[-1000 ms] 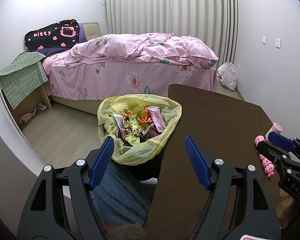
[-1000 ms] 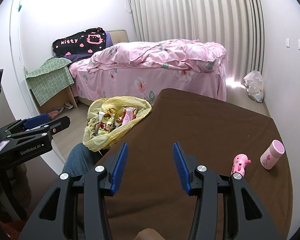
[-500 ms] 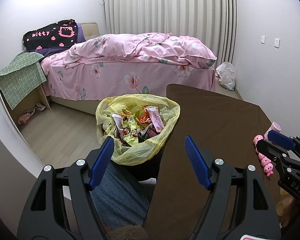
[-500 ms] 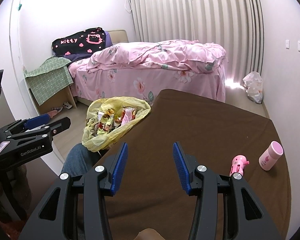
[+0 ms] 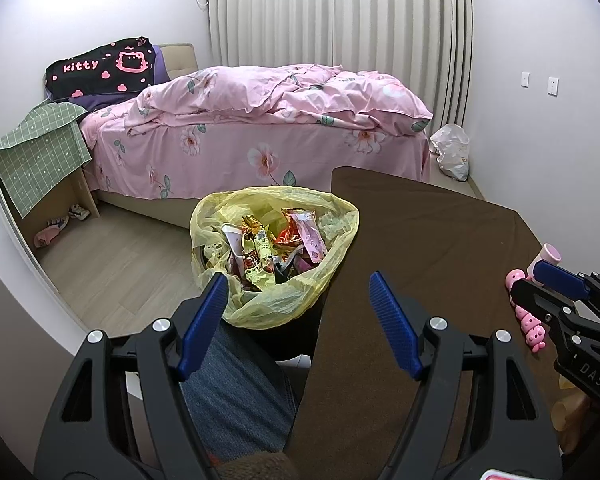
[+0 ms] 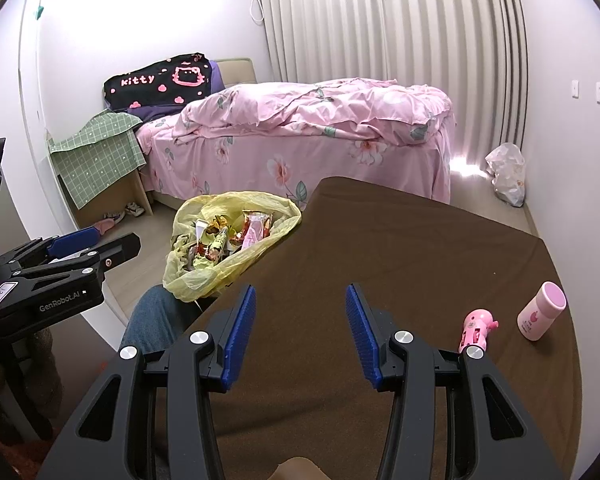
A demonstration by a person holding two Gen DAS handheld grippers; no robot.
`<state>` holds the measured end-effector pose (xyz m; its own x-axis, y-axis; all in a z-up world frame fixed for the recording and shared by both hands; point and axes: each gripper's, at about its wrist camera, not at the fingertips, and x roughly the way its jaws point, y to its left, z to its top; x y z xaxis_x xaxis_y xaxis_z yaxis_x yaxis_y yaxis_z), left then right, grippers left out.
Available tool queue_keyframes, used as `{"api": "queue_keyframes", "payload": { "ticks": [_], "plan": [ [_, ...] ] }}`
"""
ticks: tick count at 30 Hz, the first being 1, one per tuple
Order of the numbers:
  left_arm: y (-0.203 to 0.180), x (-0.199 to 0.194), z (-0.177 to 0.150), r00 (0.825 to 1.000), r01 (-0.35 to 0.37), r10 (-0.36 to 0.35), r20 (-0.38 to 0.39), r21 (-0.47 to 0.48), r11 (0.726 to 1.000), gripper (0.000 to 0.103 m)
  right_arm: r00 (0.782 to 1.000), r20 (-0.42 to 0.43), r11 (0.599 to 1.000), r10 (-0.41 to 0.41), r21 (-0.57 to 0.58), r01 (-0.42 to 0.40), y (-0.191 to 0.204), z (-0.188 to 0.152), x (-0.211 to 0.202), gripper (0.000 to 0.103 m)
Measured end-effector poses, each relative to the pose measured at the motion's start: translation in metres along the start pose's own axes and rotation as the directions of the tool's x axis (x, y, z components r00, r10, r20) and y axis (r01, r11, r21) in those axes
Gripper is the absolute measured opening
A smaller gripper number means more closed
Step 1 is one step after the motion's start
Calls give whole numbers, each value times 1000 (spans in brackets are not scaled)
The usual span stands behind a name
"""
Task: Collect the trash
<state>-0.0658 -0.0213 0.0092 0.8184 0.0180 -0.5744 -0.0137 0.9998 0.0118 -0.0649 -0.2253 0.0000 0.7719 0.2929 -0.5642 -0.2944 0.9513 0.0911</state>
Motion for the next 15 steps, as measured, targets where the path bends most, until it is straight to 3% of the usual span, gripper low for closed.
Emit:
{"api": "queue_keyframes", "payload": {
  "ticks": [15],
  "plan": [
    [2,2,-2,1000,-3,3,-5,-4,1000,69,1000,-2,1000,-2,0,2,1,1,0,44]
  ]
}}
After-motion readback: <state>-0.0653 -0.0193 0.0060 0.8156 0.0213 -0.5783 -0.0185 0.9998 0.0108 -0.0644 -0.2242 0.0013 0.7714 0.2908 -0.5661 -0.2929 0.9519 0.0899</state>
